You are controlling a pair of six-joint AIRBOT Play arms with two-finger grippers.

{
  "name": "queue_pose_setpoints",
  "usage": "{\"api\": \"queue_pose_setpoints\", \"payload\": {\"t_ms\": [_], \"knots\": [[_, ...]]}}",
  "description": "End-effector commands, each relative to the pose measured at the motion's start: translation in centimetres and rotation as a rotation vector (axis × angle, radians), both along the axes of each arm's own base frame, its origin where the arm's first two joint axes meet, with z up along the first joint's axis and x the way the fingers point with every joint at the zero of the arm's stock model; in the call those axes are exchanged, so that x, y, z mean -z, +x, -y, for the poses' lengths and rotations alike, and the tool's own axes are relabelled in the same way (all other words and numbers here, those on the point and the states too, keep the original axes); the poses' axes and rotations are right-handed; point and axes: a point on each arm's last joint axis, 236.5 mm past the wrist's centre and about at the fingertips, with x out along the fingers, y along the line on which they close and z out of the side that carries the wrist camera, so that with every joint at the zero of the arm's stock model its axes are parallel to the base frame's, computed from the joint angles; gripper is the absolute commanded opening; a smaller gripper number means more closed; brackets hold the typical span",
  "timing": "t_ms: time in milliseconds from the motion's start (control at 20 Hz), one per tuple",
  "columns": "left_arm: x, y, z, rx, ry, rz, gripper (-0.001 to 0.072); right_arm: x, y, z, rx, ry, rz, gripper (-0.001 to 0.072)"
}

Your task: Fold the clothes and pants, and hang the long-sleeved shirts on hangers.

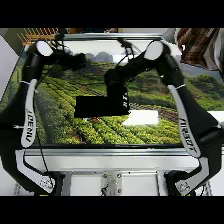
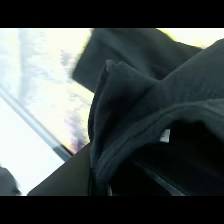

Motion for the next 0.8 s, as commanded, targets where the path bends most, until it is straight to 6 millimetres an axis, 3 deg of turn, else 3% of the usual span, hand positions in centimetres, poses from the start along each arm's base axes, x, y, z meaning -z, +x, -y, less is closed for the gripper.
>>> {"api": "queue_pose_setpoints", "payload": {"t_ms": [0,50,150,200,250,350,450,550,600,650,750], "knots": [[-4.5,-0.9,-5.7,-0.085,0.005,0.053,0.0007,4.4,-0.5,-7.6,-0.028,0.072,-0.01,0.0016],[-5.4,-1.3,-6.8,-0.101,0.007,0.063,0.0007,6.0,-0.4,-9.5,-0.028,0.079,0.002,0.0077],[-7.2,-2.0,-8.6,-0.13,0.01,0.089,0.0007,7.9,-0.5,-14.1,-0.027,0.156,0.048,0.0531],[-7.8,-2.2,-9.1,-0.141,0.011,0.099,0.0007,8.0,-1.1,-16.5,-0.049,0.22,0.076,0.0593],[-8.4,-2.4,-9.7,-0.15,0.012,0.11,0.0007,7.4,-2.0,-18.2,-0.083,0.279,0.102,0.0593],[-9.6,-2.9,-10.5,-0.167,0.015,0.131,0.0007,5.2,-2.8,-19.0,-0.133,0.345,0.143,0.0582],[-10.8,-3.4,-10.7,-0.159,0.029,0.162,0.0007,3.3,-1.9,-16.9,-0.144,0.33,0.177,0.0577],[-11.1,-4.3,-10.5,-0.148,0.039,0.177,0.0007,2.0,0.0,-12.8,-0.139,0.265,0.221,0.0565],[-10.7,-4.9,-10.2,-0.144,0.04,0.172,0.0007,1.7,1.2,-9.9,-0.117,0.219,0.243,0.0477],[-10.1,-5.5,-9.8,-0.146,0.036,0.163,0.0007,1.6,2.1,-7.0,-0.086,0.186,0.244,0.0444],[-8.0,-7.0,-8.9,-0.137,0.033,0.132,0.0007,2.7,3.5,0.1,0.004,0.101,0.214,0.0446]]}}
